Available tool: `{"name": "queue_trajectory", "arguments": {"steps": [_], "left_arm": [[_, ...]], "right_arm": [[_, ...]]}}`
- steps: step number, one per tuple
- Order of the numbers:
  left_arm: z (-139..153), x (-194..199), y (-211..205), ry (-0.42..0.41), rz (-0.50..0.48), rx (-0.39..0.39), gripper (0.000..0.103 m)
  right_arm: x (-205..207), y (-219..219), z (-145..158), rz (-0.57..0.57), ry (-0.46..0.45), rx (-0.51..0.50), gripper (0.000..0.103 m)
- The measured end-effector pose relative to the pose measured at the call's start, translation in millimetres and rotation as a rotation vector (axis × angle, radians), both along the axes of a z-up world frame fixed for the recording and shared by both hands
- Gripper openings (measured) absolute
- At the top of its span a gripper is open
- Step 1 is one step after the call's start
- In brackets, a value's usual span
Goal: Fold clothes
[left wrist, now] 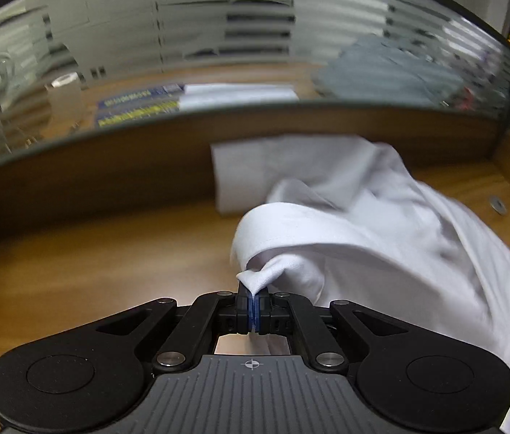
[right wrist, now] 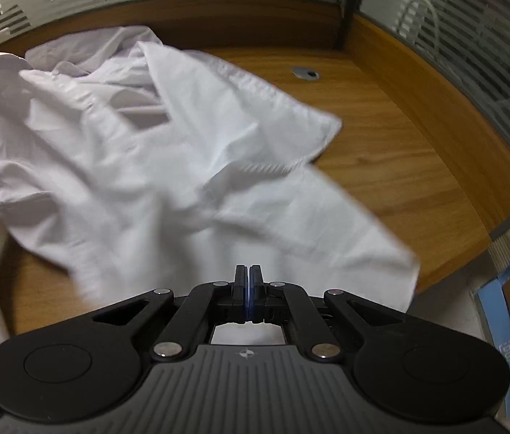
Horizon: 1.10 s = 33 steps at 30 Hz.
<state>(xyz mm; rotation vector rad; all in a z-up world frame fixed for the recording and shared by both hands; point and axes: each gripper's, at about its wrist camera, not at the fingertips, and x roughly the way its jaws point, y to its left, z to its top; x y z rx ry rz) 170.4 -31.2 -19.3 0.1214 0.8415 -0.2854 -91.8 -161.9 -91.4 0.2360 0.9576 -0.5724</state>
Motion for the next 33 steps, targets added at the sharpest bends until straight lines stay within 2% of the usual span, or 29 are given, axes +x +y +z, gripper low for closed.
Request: {"name": "queue_trajectory", "arguments": {"steps": [6,11,15,16,17,20,23,25,27,29,33], "left_arm": [[22,56,0,-0.065,-0.006,0.098,0.003],[2,105,-5,0.032,-0.002,0.122,0.004],[-21,107,-10,0.064,-0.011,0.160,0.005],[-22,103,-9,0.056,-0.014,0.151,0.005],[-21,99,-8,0.055,-0.014,0.145,0.009],[-21,88,-5,0.099,0.004,0.139,0.035],[-20,71,4,0.135,-0.001,0.108,0.037],[-19,60,10,0.153,0.000,0.077,0.040],[-17,46,16,0.172,0.000,0.034,0.054],[-15,31,22,0.191,-0.005,-0.011,0.056],[-17,-5,24,0.223,-0.005,-0.054,0.060]], "right_arm": [[32,4,11,0.069,-0.039,0.054,0.000],[53,16,10,0.130,-0.032,0.087,0.001],[67,19,3,0.163,-0.003,0.088,0.007],[69,22,1,0.166,0.004,0.088,0.017],[71,22,-1,0.164,0.007,0.089,0.031],[74,13,-8,0.132,0.006,0.100,0.054],[81,-10,-21,0.052,0.009,0.104,0.059],[85,-28,-30,0.004,0.012,0.098,0.069],[89,-47,-39,-0.041,0.018,0.091,0.075],[94,-66,-49,-0.079,0.051,0.069,0.083],[108,-94,-70,-0.087,0.101,0.046,0.083]]}}
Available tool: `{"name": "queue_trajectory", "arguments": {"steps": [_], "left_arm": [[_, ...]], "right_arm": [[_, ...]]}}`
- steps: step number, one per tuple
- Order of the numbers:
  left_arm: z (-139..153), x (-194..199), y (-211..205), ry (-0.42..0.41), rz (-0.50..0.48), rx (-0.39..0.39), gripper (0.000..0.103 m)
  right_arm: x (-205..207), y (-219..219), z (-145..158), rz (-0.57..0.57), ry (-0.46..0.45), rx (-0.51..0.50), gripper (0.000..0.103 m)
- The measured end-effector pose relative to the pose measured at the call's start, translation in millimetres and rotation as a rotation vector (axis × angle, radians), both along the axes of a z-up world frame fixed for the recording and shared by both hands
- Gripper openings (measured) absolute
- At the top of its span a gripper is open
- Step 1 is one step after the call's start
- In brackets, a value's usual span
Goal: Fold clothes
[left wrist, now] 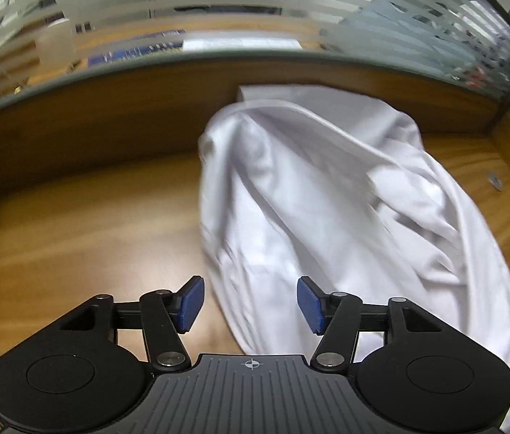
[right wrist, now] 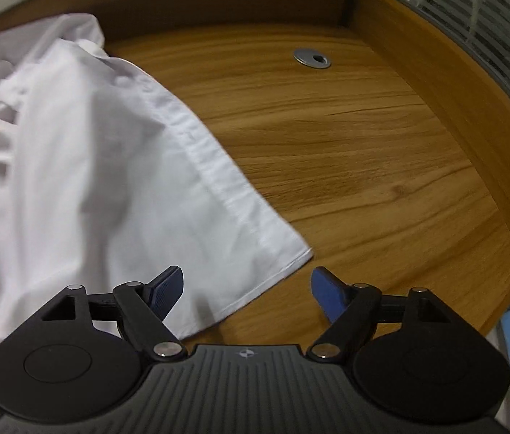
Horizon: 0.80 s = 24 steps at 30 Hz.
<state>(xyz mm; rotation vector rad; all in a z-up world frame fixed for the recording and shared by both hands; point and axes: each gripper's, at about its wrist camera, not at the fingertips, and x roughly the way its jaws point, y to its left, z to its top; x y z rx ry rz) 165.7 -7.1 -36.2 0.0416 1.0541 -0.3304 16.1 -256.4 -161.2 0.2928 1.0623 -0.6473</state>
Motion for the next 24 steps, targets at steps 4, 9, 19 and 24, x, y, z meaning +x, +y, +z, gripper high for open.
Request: {"name": "queue_trajectory", "arguments": {"steps": [4,9,19,24], "left_arm": [[-2,-22,-2,0.036,0.022,-0.038,0.061],[-11,-35,-13,0.078,0.044,-0.062,0.063],[-5,-36,-24,0.080,0.074,-0.100,0.063],[4,-33,-35,0.063,0.040,-0.118,0.064]], "right_arm": [[14,-17,-17,0.012,0.021,0.004,0.083],[20,-24,-23,0.001,-0.009,0.052,0.076],[21,-18,7,0.031,-0.134,0.129,0.000],[19,-9,25,0.053,-0.166,0.130,0.001]]}}
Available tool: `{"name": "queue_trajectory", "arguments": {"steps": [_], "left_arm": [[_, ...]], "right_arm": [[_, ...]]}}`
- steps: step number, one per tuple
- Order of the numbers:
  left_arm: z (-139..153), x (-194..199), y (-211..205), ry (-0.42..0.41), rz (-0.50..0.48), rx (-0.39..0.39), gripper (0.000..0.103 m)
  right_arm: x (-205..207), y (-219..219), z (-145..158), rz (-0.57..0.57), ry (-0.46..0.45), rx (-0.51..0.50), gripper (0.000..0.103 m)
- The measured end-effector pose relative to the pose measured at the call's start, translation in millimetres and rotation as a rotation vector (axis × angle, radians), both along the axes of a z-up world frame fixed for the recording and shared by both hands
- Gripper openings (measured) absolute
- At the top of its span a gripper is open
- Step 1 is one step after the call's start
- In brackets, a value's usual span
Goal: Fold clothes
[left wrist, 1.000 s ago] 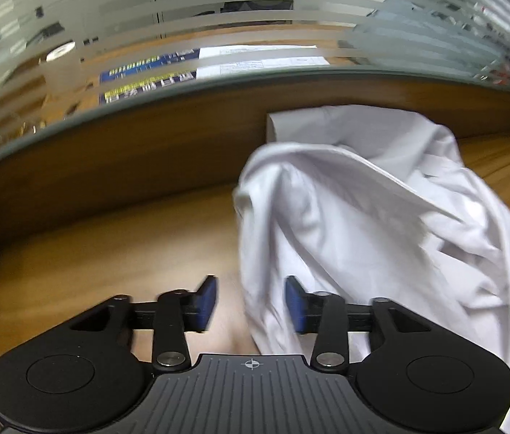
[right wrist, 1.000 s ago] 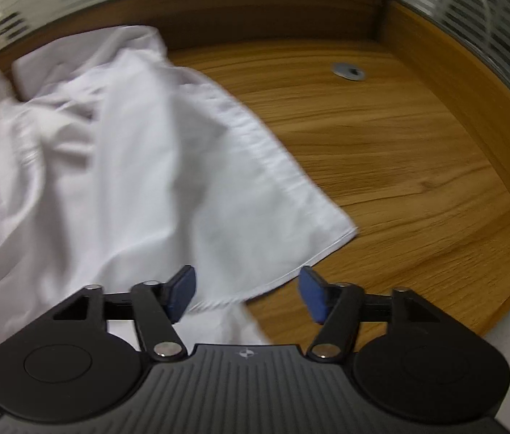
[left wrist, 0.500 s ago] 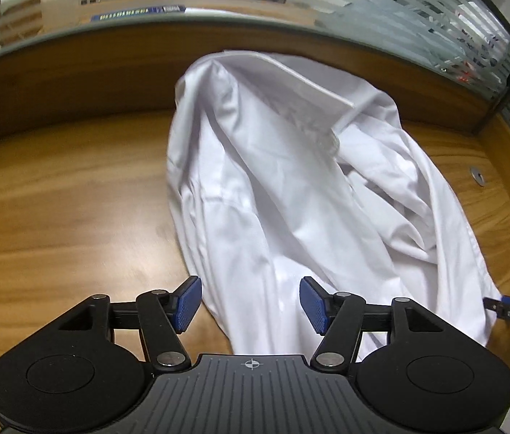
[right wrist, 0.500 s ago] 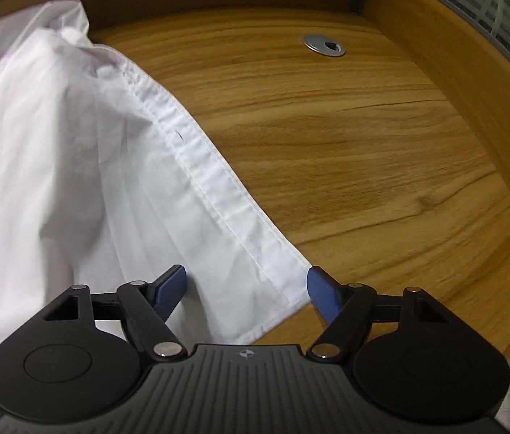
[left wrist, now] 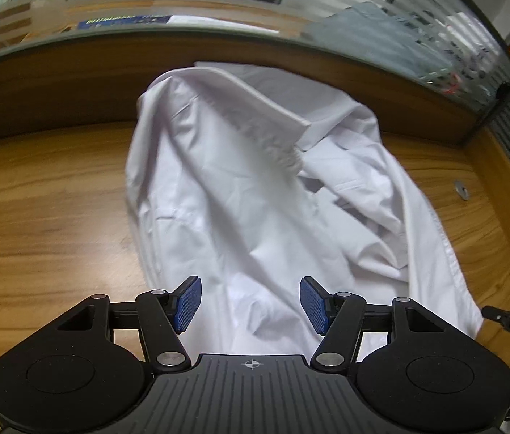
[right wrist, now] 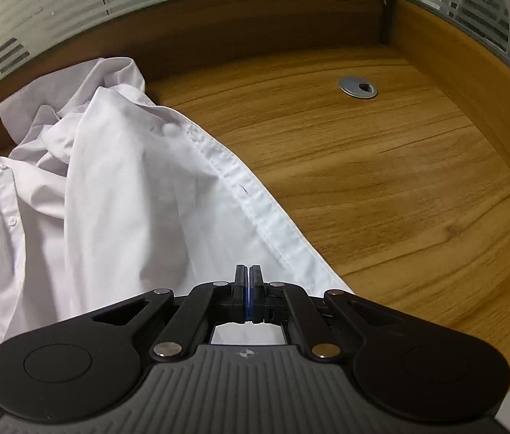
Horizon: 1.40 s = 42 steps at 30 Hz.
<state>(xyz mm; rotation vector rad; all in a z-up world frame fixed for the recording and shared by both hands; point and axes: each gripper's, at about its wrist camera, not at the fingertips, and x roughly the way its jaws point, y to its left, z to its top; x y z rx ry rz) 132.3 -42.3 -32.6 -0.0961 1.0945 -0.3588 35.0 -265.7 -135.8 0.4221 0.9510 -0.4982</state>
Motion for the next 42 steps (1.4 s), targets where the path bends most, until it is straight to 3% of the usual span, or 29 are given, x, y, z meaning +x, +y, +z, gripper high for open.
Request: {"name": "queue_trajectory", "arguments": {"steps": [3,5,6,7,8,14,19,21,23,25,29,34,37,42], "left_arm": [[1,-1,-5,0.004,-0.020,-0.010,0.065],[-1,-4,-7,0.011,-0.029,-0.013,0.066],[-1,-5,-8,0.014,-0.033,-0.014,0.067],[-2,-6,-9,0.018,-0.038,-0.016,0.068],[-3,-7,-10,0.021,-0.042,-0.017,0.068],[-14,-11,-14,0.059,-0.037,-0.019,0.069],[-15,-8,-18,0.067,-0.031,-0.020,0.071],[-14,-7,-19,0.065,-0.029,-0.023,0.071],[-13,-6,-21,0.062,-0.028,-0.028,0.071],[-11,-5,-22,0.062,-0.027,-0.037,0.071],[-2,-4,-25,0.041,-0.033,-0.054,0.072],[11,1,-26,0.019,-0.035,-0.101,0.074],[17,8,-33,0.016,-0.035,-0.146,0.074],[26,25,-57,0.013,-0.059,-0.225,0.077]], "right_arm": [[-8,-5,-6,-0.035,0.026,-0.007,0.009],[-14,-9,-14,-0.063,0.057,-0.021,0.038],[-17,-12,-18,-0.078,0.074,-0.030,0.062],[-19,-14,-22,-0.086,0.091,-0.039,0.079],[-20,-16,-27,-0.086,0.104,-0.046,0.081],[-22,-27,-49,-0.091,0.142,-0.020,0.080],[-17,-27,-52,-0.082,0.121,-0.021,0.078],[-14,-26,-51,-0.068,0.110,-0.037,0.060],[-10,-26,-49,-0.056,0.099,-0.035,0.025],[-4,-25,-47,-0.042,0.094,-0.017,0.007],[-1,-14,-31,-0.026,0.033,0.010,0.005],[-5,21,23,0.049,-0.133,0.016,0.005],[-10,51,50,0.132,-0.214,0.046,0.005],[-14,103,71,0.314,-0.248,0.090,0.005]]}}
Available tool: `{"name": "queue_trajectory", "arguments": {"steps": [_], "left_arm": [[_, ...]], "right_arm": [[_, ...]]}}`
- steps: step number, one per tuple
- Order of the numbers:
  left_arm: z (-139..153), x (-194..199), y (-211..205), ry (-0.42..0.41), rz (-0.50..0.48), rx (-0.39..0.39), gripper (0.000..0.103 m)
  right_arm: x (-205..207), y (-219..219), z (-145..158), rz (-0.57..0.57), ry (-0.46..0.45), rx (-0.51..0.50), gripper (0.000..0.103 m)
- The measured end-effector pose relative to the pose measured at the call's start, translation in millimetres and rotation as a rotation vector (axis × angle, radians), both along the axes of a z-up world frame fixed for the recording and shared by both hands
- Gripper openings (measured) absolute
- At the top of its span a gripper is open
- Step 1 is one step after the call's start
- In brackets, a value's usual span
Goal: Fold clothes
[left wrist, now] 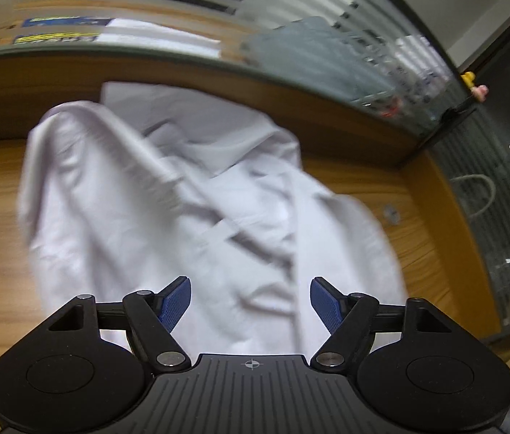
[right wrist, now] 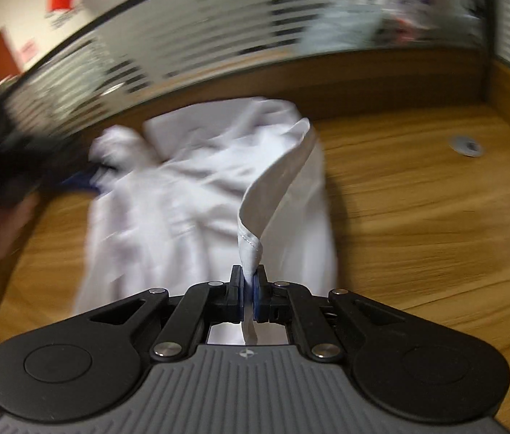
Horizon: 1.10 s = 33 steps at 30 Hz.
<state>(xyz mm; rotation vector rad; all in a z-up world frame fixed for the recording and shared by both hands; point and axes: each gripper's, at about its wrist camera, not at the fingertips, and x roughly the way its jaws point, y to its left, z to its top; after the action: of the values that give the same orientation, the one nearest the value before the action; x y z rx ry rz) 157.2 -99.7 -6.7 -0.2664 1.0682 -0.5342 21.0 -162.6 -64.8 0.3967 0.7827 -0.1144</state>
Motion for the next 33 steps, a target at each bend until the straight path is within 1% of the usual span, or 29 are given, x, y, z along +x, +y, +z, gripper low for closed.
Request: {"name": "queue_trajectory", "arguments": {"steps": [3,7,10,14,16,17,18,19,20,21,23,26,29,31,33], "left_arm": [[0,11,-27,-0.036,-0.052,-0.001,0.079],[-18,32,-58,-0.022,-0.098,-0.001,0.081],[-38,43,-81,0.011,-0.116,0.031,0.082],[-65,55,-109,0.053,-0.149,0.060,0.082],[-79,62,-121,0.084,-0.146,0.092,0.080],[-85,64,-126,0.092,-0.141,0.108,0.071],[-87,64,-129,0.091,-0.145,0.114,0.050],[-89,64,-132,0.090,-0.150,0.120,0.039],[-92,65,-135,0.088,-0.154,0.127,0.014],[-89,63,-135,0.073,-0.162,0.129,0.006],[-74,58,-129,0.021,-0.154,0.101,0.005],[-39,48,-110,-0.043,-0.132,0.054,0.005],[-6,32,-80,-0.084,-0.110,0.011,0.004],[10,19,-55,-0.091,-0.092,-0.006,0.004],[13,5,-28,-0.058,-0.073,-0.008,0.004]], "right_arm": [[-7,29,2,0.107,0.023,-0.008,0.005],[-23,54,3,0.191,0.061,-0.015,0.005],[-38,65,10,0.198,0.080,-0.029,0.005],[-62,72,25,0.175,0.094,-0.026,0.005],[-74,77,34,0.163,0.099,-0.031,0.005],[-81,78,38,0.157,0.100,-0.036,0.005],[-88,79,42,0.150,0.104,-0.043,0.005],[-94,79,46,0.136,0.111,-0.056,0.005],[-101,79,49,0.117,0.121,-0.073,0.005],[-108,79,51,0.097,0.130,-0.090,0.005],[-118,76,55,0.042,0.148,-0.121,0.005],[-135,60,59,-0.073,0.162,-0.157,0.004],[-151,43,63,-0.145,0.152,-0.146,0.004],[-157,37,63,-0.153,0.152,-0.138,0.004],[-161,32,59,-0.145,0.163,-0.114,0.005]]}}
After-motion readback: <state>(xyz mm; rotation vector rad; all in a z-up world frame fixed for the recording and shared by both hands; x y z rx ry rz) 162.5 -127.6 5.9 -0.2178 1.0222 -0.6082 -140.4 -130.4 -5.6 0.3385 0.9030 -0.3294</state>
